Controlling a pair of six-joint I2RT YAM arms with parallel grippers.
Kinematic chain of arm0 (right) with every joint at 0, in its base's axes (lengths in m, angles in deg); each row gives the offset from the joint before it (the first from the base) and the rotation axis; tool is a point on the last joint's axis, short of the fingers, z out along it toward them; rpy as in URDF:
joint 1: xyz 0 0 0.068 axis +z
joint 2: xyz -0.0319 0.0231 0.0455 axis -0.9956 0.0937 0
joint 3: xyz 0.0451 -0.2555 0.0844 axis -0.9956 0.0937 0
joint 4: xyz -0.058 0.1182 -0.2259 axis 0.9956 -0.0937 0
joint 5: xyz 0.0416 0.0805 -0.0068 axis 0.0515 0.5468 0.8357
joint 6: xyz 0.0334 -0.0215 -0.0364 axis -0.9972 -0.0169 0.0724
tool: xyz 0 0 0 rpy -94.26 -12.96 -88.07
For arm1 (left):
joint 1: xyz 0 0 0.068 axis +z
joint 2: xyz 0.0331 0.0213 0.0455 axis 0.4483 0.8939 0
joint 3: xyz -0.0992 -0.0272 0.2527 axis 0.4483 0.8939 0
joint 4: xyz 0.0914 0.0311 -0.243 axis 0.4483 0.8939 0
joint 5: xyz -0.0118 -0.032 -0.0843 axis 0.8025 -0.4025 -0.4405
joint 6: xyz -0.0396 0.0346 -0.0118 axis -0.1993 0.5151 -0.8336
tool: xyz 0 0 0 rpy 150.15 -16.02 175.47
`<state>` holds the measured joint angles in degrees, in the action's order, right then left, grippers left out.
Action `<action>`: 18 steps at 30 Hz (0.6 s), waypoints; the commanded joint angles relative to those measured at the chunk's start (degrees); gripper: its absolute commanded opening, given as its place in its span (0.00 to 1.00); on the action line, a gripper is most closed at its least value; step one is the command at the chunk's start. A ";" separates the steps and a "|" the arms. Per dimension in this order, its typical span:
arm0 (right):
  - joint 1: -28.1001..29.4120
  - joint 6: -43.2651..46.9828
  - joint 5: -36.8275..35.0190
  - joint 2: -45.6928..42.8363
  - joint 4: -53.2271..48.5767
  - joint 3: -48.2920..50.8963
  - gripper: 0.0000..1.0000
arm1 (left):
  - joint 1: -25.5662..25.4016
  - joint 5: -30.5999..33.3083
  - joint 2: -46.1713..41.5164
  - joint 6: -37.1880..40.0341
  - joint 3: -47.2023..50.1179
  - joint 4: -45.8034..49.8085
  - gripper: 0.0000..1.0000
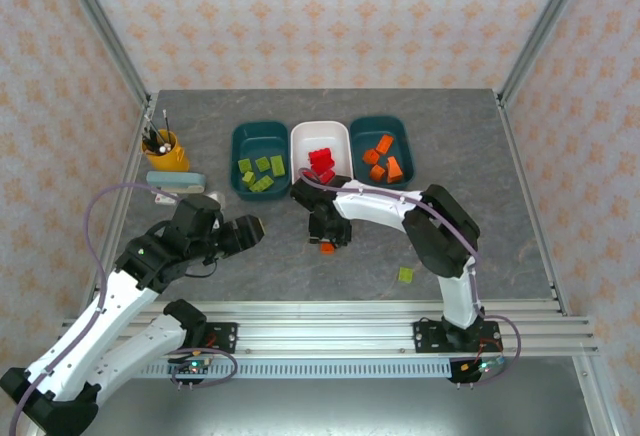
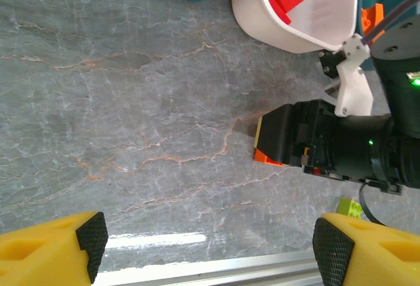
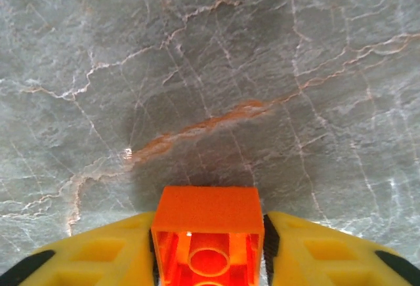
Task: Sort the legos into containers by color
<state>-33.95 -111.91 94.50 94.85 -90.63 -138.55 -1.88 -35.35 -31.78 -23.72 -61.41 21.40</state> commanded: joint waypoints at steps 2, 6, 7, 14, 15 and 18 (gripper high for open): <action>-0.62 -0.89 0.01 0.59 1.09 1.58 0.32 | -0.09 -1.83 -0.58 -0.73 0.88 -1.10 0.84; -0.98 0.12 -1.92 -1.72 0.12 0.78 0.19 | -0.11 -1.86 -1.63 -2.44 2.58 -1.89 0.85; -0.93 0.85 -2.99 -2.71 -1.02 -0.13 0.18 | -0.13 -1.91 -1.66 -2.91 2.84 -2.30 0.85; -9.50 7.25 -7.27 -12.76 -6.17 -5.78 0.17 | -0.15 -3.31 3.48 -4.00 0.16 -8.15 0.85; -12.11 8.72 -6.85 -13.88 -5.51 -6.28 0.17 | -0.31 -3.44 5.11 -3.51 -0.48 -9.11 0.85; -19.36 13.52 -5.20 -13.28 -4.05 -9.89 0.17 | -0.38 -3.82 10.05 -2.75 -2.87 -12.21 0.85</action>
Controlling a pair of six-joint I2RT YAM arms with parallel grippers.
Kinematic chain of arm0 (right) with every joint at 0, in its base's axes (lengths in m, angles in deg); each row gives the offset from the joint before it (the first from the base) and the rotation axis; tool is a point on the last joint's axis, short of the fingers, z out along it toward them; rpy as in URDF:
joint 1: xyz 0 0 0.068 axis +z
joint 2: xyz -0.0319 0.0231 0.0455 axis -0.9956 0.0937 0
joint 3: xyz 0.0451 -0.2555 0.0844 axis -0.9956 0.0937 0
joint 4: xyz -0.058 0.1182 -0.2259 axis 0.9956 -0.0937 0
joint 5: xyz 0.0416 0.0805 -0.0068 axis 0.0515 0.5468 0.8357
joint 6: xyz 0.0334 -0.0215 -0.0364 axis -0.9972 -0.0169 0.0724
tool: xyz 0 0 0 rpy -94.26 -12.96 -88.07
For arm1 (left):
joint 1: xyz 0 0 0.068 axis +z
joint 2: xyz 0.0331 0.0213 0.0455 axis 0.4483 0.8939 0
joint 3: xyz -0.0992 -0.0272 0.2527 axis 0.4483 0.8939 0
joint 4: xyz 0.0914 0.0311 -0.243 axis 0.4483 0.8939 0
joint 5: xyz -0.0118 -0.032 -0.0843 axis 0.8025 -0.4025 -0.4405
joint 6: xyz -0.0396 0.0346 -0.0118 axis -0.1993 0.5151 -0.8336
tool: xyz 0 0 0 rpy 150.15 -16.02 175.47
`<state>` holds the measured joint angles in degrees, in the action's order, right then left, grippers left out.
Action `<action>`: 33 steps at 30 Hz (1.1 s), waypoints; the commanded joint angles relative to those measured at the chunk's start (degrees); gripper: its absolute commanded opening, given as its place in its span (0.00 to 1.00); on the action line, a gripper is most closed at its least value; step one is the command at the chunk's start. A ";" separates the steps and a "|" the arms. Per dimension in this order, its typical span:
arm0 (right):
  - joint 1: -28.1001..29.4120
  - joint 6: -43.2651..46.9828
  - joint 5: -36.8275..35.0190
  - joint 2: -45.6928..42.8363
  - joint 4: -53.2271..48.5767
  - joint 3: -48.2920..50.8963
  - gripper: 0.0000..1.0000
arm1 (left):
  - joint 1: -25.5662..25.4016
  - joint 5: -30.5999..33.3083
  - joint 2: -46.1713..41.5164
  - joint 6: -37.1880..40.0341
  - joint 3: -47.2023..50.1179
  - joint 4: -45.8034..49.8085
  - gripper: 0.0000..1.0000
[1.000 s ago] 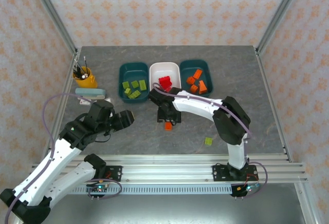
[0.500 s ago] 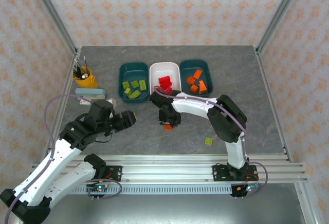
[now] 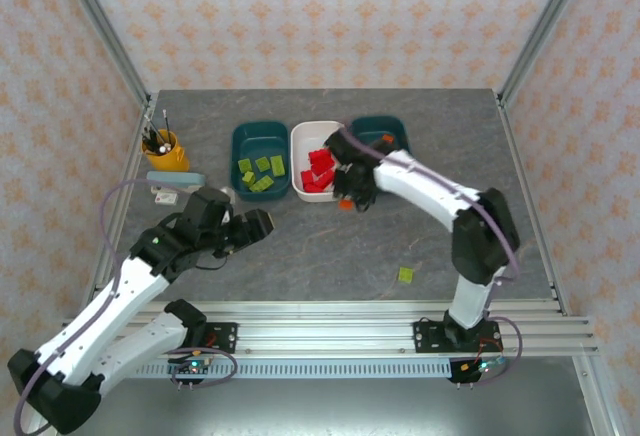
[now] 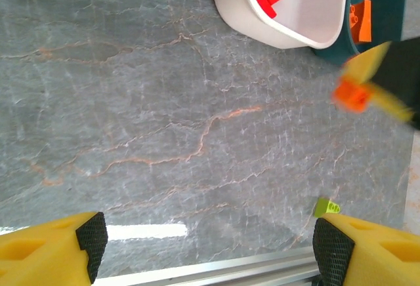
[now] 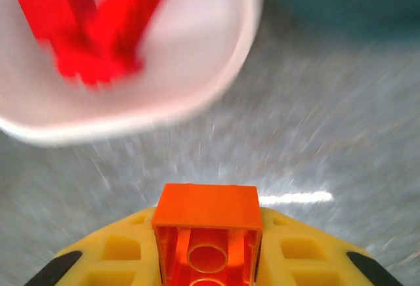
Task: Sort the legos into containers by color
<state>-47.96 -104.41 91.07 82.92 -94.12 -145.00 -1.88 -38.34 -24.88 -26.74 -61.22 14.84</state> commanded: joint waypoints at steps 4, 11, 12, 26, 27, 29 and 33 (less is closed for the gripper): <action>-12.98 9.86 1.83 5.94 1.37 -11.70 0.16 | -0.87 -1.02 9.87 0.41 -7.29 -10.12 0.85; -18.62 10.97 5.86 22.49 1.53 -30.56 0.16 | -1.74 -0.19 20.15 0.44 -15.30 -15.28 0.85; -18.99 10.86 6.24 24.84 1.13 -33.55 0.16 | -1.88 0.08 21.50 0.58 -16.77 -15.53 0.85; -22.14 4.96 10.86 41.86 0.36 -47.71 0.29 | -2.25 2.63 29.84 3.09 -28.47 -12.35 0.85; -22.20 4.80 11.02 42.05 0.36 -47.86 0.31 | -2.25 2.59 29.84 3.22 -28.59 -12.06 0.85; -22.26 4.86 11.13 42.01 0.27 -48.07 0.38 | -2.33 2.32 29.84 3.48 -28.57 -11.53 0.85; -22.31 5.40 10.92 41.17 -1.90 -49.72 0.50 | -2.51 1.69 29.94 3.96 -28.54 -10.54 0.85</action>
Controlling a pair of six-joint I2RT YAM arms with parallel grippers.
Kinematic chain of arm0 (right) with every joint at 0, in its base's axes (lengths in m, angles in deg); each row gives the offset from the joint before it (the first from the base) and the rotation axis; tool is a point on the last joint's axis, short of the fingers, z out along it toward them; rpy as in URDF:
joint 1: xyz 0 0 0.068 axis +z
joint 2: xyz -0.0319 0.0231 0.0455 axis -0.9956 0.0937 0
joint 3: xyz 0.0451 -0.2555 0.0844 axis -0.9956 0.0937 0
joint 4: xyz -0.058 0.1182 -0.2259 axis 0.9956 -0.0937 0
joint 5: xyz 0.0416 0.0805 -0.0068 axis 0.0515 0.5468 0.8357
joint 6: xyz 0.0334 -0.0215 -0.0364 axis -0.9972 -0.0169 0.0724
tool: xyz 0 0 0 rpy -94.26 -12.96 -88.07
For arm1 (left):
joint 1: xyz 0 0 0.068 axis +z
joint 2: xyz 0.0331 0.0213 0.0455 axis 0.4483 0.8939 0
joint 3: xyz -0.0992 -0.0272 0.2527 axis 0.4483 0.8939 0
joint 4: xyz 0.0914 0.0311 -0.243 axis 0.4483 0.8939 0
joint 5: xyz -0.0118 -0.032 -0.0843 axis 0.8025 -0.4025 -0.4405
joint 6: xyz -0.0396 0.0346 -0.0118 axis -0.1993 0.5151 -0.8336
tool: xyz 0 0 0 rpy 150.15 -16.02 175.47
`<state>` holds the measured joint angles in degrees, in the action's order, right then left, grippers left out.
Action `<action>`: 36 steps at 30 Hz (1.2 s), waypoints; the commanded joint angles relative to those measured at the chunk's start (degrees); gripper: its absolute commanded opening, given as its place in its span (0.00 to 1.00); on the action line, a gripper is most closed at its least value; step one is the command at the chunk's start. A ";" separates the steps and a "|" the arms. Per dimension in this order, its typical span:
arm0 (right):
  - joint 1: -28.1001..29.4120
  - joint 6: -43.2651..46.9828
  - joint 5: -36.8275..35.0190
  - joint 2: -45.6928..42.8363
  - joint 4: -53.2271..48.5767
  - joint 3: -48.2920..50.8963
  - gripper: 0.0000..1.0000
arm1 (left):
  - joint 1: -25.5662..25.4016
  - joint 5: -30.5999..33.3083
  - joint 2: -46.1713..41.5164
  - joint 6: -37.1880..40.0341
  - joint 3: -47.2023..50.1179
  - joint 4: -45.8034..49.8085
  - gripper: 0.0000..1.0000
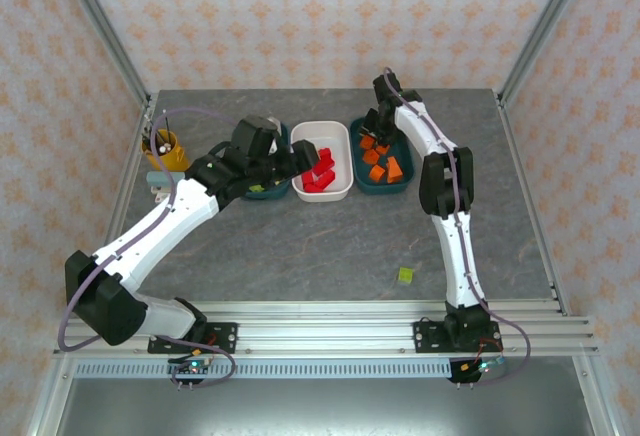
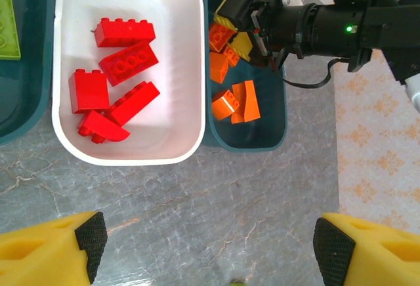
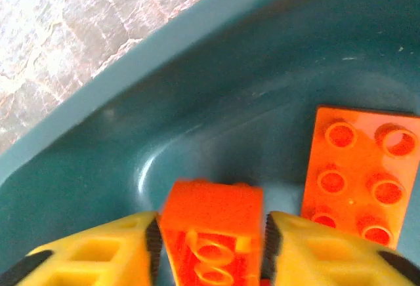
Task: Sort the legos into containers by color
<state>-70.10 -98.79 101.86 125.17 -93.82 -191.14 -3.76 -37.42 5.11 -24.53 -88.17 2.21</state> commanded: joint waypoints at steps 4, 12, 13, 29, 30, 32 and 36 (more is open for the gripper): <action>-0.12 0.49 -0.99 -4.80 -4.04 -3.27 0.55 | -1.48 0.61 0.36 2.26 -1.82 2.78 0.85; -0.06 2.51 -6.51 -23.73 -6.94 6.86 0.53 | -6.88 -0.69 5.66 6.01 -6.02 5.76 0.85; -0.14 2.49 -6.86 -26.28 -7.50 8.99 0.53 | -7.93 -0.79 6.55 6.74 -6.82 6.17 0.85; -0.09 -1.80 -4.15 -80.22 -11.12 47.39 0.74 | -29.91 -0.10 35.50 12.03 -27.08 18.80 0.82; -0.05 -1.87 -2.93 -82.56 -10.45 48.34 0.77 | -30.96 -0.14 37.49 12.04 -28.89 20.06 0.82; -0.02 -2.08 -0.94 -87.59 -9.29 50.41 0.81 | -33.36 0.12 41.68 11.66 -32.59 22.33 0.82; -0.03 -1.42 1.29 -93.06 -9.70 52.65 0.83 | -36.03 2.01 47.47 8.92 -37.34 25.59 0.83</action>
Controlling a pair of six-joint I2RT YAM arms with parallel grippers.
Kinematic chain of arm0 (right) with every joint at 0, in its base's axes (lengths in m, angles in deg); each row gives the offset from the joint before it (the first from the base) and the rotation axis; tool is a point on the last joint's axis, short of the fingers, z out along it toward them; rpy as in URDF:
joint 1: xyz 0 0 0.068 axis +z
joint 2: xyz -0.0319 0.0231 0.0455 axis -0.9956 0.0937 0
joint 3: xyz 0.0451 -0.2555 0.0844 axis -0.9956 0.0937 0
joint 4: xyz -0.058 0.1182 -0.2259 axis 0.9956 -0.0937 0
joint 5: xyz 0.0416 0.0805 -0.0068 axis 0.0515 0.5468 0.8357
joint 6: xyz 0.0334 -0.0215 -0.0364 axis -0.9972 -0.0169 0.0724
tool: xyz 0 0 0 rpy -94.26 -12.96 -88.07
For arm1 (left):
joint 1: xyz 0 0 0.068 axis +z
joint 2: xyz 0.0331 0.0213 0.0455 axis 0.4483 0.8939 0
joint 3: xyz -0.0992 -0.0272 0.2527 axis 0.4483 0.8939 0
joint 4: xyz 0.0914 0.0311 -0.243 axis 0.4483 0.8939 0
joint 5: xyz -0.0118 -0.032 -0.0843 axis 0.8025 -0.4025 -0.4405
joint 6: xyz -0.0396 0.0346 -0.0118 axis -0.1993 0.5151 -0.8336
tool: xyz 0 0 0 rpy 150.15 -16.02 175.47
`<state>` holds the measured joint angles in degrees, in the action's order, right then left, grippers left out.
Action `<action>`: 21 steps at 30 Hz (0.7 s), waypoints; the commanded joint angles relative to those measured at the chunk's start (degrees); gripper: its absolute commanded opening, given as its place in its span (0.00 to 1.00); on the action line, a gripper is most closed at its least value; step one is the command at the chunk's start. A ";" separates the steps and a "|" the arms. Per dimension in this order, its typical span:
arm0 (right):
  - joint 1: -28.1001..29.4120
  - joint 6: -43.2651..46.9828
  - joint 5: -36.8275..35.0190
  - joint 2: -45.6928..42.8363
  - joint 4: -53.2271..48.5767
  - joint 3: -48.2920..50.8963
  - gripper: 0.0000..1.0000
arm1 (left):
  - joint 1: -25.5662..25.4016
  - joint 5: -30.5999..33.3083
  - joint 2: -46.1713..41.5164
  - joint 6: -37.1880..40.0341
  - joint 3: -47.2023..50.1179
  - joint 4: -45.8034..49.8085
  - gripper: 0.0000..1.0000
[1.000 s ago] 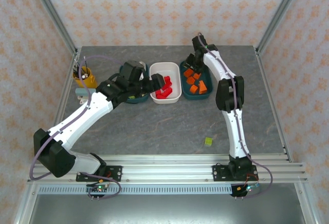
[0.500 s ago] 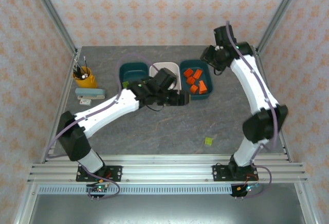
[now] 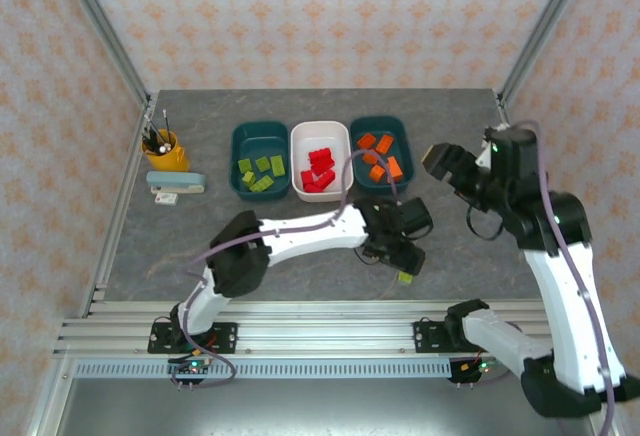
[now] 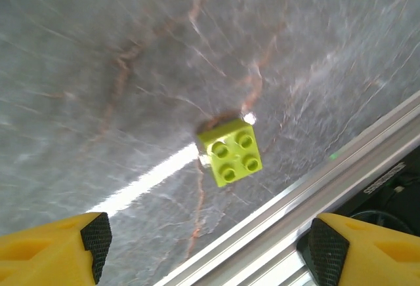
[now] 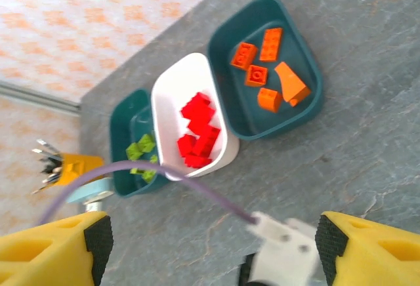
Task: Sort the legos into containers by color
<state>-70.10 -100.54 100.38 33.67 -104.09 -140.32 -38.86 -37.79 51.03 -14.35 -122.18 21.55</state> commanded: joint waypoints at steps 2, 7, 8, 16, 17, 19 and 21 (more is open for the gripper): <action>-0.03 0.68 2.96 -3.31 -0.13 2.86 0.84 | -1.43 2.84 4.02 -2.54 -5.29 7.15 0.84; -0.08 1.08 3.18 -5.02 -0.79 3.79 0.84 | -1.83 2.99 8.89 -3.60 -9.90 8.06 0.85; -0.02 1.21 3.13 -5.03 -0.92 3.84 0.84 | -1.84 3.09 9.86 -3.68 -10.95 8.36 0.85; -0.02 2.24 3.05 -4.16 -0.76 3.78 0.84 | -1.92 2.96 15.94 -4.56 -18.24 10.25 0.80; -0.03 2.22 2.96 -4.11 -0.62 3.77 0.84 | -1.92 3.29 16.60 -4.64 -19.15 10.72 0.78; -0.04 2.13 2.94 -3.98 -0.49 3.92 0.84 | -1.91 3.77 17.66 -4.56 -20.64 11.43 0.71; -0.06 1.99 3.05 -3.89 -0.48 4.11 0.84 | -1.96 4.06 18.17 -4.65 -21.25 11.76 0.65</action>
<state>-70.10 -99.40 103.09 29.70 -104.66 -136.65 -40.76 -36.05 68.45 -18.50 -141.17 29.94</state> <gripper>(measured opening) 0.841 0.660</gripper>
